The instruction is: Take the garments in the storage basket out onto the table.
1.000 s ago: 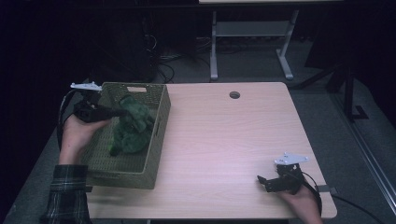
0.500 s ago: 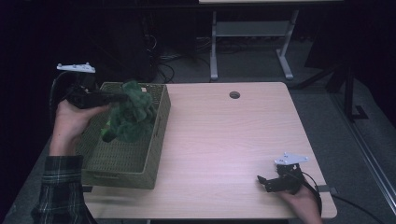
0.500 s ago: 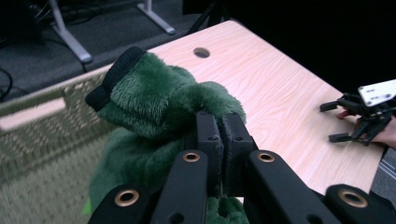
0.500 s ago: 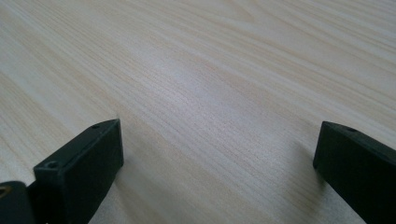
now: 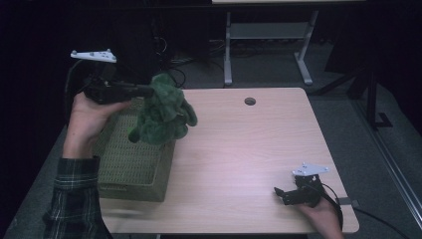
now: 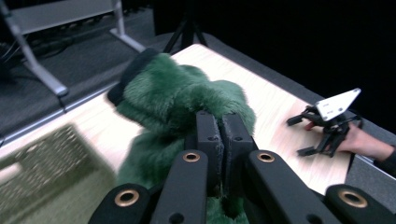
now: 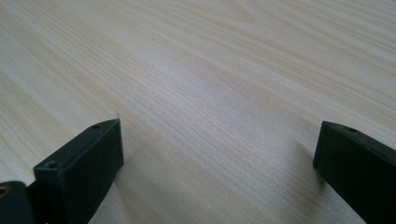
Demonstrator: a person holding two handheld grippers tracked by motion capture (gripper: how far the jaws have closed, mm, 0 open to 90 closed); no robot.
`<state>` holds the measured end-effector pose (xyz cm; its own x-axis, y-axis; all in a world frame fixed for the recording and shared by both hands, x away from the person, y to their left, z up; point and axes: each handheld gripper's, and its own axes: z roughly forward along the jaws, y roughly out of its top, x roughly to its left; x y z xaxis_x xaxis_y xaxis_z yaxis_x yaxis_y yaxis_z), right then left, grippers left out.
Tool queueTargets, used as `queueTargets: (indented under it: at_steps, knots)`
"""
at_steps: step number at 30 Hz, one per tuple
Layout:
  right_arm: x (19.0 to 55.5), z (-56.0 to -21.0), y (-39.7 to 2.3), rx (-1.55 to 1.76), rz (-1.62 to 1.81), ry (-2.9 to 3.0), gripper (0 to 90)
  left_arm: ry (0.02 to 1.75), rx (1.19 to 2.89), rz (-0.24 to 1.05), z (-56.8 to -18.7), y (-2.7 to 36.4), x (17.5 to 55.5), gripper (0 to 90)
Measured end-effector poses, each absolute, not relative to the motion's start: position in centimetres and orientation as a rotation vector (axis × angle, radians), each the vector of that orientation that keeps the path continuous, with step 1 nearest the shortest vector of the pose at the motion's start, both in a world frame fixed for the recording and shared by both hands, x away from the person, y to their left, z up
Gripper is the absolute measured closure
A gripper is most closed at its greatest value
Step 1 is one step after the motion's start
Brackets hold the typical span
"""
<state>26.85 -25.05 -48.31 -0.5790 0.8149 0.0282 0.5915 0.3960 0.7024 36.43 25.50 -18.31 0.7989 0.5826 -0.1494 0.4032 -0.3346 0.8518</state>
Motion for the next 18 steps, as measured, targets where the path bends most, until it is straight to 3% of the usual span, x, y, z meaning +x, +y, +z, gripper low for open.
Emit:
queueTargets:
  at_steps: [18]
  knots:
    - [26.8,-48.3,-25.0,1.231,0.979,2.339,1.3,0.628,1.985,0.125,-20.8,17.8,36.3,87.8]
